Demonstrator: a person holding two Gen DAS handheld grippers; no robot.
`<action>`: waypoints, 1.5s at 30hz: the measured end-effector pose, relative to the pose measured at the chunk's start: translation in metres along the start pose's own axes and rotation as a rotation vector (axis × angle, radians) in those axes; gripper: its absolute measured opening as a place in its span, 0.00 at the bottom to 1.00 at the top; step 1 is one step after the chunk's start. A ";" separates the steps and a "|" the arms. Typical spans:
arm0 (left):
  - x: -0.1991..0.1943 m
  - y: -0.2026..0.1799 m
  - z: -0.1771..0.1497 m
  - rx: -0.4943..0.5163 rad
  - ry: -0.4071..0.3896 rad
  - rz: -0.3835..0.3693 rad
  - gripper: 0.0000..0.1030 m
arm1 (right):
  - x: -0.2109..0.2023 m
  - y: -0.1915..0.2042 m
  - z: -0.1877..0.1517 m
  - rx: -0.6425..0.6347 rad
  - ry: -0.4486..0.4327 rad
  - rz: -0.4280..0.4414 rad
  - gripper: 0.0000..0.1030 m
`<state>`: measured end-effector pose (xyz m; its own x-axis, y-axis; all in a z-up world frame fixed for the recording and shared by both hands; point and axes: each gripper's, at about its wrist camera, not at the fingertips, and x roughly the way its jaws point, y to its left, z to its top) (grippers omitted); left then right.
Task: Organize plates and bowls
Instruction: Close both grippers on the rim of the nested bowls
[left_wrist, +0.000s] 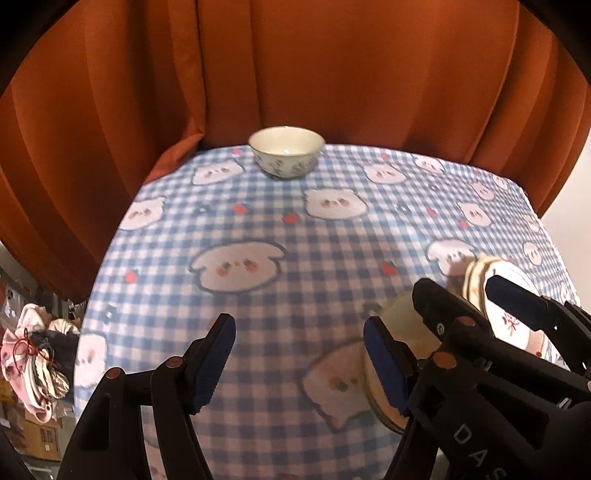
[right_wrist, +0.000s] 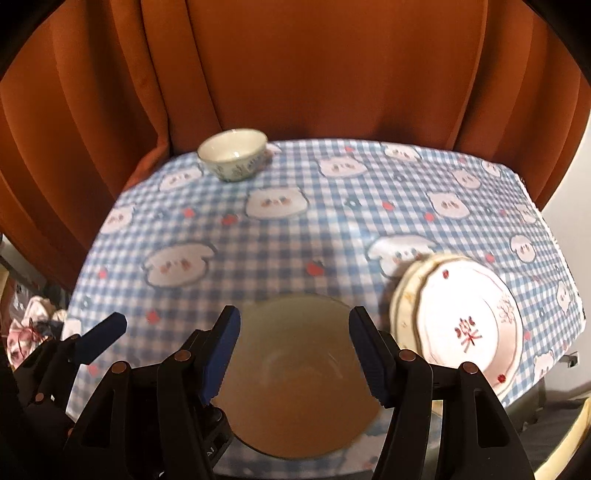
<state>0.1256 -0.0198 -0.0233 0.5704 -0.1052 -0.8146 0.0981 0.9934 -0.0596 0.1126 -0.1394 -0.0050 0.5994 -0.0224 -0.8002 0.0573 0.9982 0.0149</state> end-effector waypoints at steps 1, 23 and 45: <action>0.001 0.006 0.004 0.004 -0.001 0.010 0.72 | 0.000 0.006 0.003 -0.003 -0.018 0.006 0.63; 0.045 0.058 0.118 -0.008 -0.088 0.090 0.71 | 0.047 0.075 0.117 -0.051 -0.088 -0.002 0.63; 0.142 0.031 0.216 -0.074 -0.077 0.182 0.67 | 0.155 0.039 0.226 -0.031 -0.076 0.091 0.63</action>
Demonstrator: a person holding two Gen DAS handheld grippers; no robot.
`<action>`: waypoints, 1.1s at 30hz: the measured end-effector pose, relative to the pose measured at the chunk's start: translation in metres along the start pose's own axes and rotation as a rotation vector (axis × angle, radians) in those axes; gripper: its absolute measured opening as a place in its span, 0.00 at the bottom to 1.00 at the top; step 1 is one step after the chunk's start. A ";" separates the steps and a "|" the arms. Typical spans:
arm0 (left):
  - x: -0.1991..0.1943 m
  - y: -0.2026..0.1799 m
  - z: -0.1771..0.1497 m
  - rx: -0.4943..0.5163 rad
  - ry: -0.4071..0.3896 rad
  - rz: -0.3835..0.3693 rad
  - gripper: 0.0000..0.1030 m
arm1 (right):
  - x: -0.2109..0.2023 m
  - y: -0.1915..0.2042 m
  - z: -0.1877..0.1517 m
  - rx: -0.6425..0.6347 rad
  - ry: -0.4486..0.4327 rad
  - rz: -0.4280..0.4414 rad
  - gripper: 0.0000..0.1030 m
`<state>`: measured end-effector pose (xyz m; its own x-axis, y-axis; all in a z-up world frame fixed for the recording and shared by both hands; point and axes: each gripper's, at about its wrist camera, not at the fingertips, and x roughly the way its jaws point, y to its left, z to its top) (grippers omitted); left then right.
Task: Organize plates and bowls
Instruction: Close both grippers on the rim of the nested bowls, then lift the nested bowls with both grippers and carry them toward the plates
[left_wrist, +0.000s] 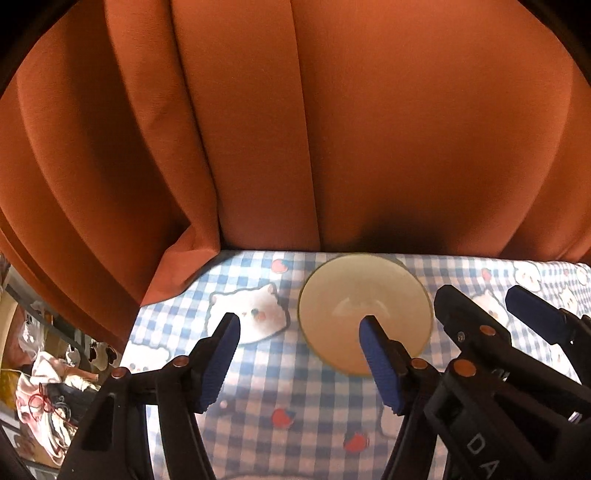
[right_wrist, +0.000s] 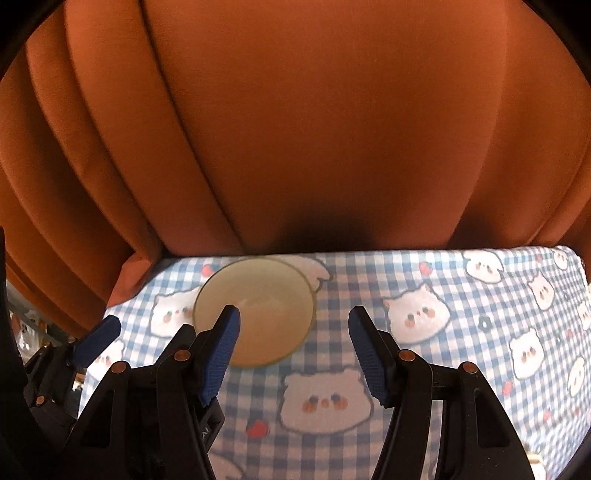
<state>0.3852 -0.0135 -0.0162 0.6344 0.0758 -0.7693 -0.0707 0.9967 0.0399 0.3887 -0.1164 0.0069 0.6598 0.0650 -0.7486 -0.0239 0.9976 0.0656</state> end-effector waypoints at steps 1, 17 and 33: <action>0.004 -0.002 0.002 0.001 -0.001 0.007 0.67 | 0.006 -0.002 0.003 -0.001 0.001 0.003 0.63; 0.082 -0.010 -0.004 -0.031 0.112 0.018 0.51 | 0.097 -0.010 0.003 0.006 0.114 0.020 0.45; 0.099 -0.012 -0.002 -0.029 0.144 0.024 0.22 | 0.124 -0.014 0.003 0.003 0.140 0.042 0.17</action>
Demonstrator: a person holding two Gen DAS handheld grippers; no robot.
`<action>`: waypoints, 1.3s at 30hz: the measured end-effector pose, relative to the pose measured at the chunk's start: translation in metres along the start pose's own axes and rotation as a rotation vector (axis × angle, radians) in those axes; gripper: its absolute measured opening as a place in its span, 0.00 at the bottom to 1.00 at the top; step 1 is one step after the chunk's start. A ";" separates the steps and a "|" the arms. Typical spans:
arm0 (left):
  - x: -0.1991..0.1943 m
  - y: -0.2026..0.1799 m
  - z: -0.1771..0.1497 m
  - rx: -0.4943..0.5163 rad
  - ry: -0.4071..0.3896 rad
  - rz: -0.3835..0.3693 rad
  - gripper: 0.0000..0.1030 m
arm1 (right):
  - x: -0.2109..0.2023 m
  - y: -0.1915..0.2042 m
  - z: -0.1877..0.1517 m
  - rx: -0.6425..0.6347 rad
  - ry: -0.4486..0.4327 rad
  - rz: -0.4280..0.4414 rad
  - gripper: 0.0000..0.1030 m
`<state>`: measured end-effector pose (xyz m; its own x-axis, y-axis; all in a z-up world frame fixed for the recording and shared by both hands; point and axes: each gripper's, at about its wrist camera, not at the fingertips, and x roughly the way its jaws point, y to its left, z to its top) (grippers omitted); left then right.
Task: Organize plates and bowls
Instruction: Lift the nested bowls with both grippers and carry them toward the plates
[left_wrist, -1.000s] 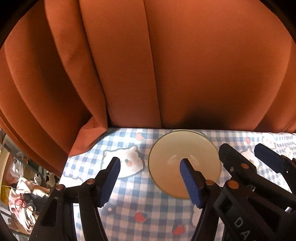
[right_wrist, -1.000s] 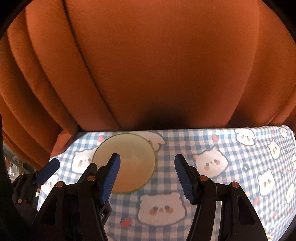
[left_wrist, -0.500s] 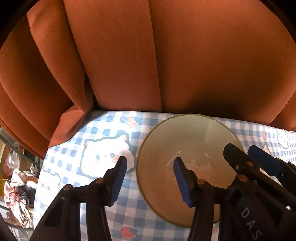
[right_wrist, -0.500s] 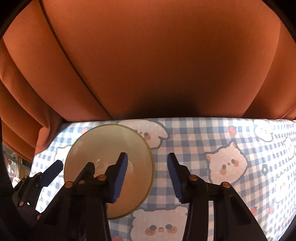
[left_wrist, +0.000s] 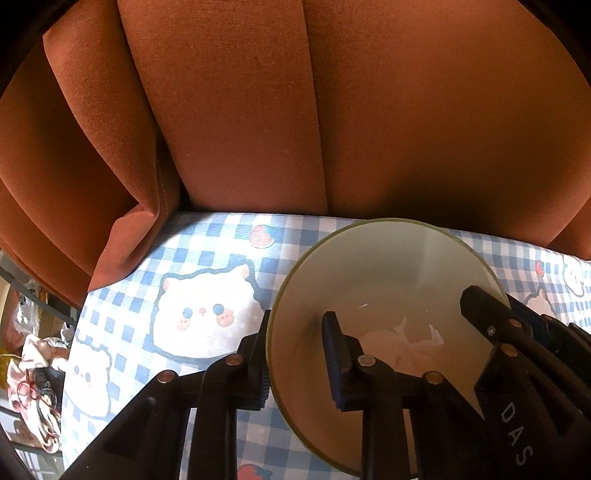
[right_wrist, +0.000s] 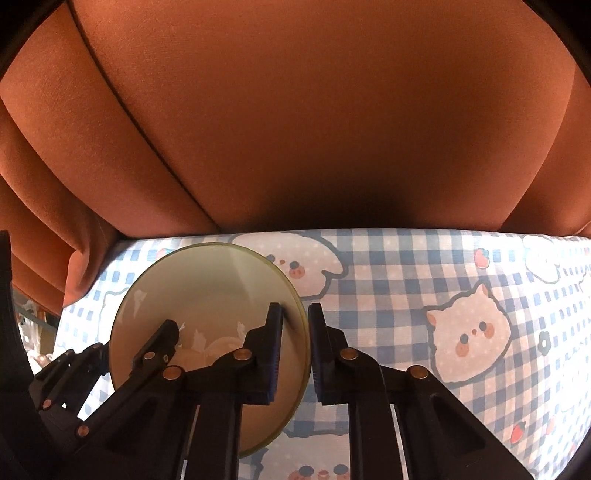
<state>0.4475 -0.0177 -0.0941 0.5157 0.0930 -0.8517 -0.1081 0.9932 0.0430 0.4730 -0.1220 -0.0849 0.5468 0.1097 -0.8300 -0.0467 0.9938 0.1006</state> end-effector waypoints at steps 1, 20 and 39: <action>0.000 0.000 0.000 0.001 0.003 -0.001 0.22 | 0.000 0.001 0.000 -0.001 0.001 -0.001 0.17; -0.084 0.017 -0.013 0.009 -0.061 -0.038 0.22 | -0.081 0.013 -0.012 -0.008 -0.068 -0.029 0.16; -0.188 0.059 -0.069 0.004 -0.143 -0.071 0.22 | -0.201 0.055 -0.070 -0.014 -0.145 -0.057 0.16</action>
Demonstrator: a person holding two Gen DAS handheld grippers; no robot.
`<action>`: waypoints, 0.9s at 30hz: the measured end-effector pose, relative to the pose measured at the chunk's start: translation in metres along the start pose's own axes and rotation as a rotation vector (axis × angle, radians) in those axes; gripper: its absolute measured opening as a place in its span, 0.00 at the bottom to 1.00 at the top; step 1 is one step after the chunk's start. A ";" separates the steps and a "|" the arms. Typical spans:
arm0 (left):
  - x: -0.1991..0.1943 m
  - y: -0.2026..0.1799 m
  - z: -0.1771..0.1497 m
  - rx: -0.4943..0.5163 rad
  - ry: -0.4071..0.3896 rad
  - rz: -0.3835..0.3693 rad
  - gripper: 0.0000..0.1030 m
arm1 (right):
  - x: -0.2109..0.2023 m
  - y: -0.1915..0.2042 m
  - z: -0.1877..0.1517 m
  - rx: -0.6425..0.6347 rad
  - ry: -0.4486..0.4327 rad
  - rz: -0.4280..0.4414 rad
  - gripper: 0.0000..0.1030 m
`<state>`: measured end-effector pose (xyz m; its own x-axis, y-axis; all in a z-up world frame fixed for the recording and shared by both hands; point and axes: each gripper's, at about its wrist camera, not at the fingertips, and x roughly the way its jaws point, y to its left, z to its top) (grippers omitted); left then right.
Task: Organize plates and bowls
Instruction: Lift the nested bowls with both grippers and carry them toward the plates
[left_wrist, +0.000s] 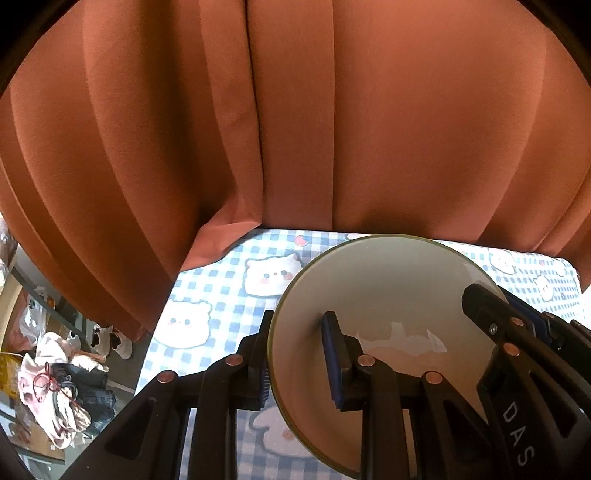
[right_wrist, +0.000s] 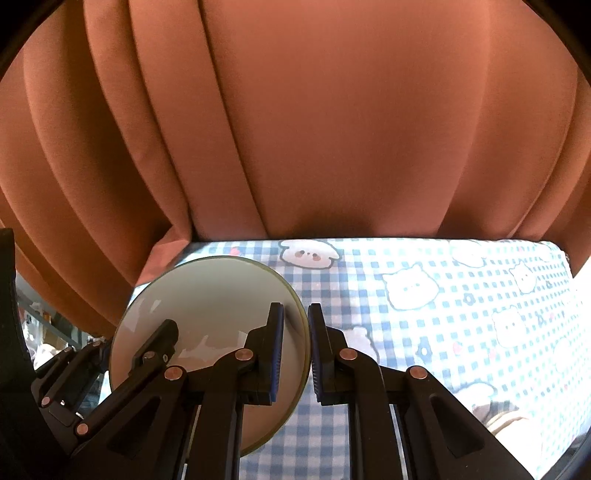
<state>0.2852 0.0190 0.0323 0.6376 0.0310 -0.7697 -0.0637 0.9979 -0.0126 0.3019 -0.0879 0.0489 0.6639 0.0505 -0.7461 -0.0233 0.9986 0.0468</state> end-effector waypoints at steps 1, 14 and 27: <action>-0.005 0.001 -0.004 0.000 -0.002 -0.006 0.22 | -0.006 0.002 -0.003 -0.001 -0.003 -0.002 0.16; -0.048 0.003 -0.055 0.052 -0.030 -0.072 0.22 | -0.067 0.004 -0.060 0.034 -0.037 -0.075 0.16; -0.069 -0.032 -0.104 0.064 0.009 -0.091 0.22 | -0.103 -0.035 -0.113 0.071 -0.022 -0.102 0.16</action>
<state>0.1637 -0.0212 0.0194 0.6315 -0.0599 -0.7730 0.0430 0.9982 -0.0423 0.1496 -0.1263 0.0496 0.6764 -0.0523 -0.7347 0.0974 0.9951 0.0189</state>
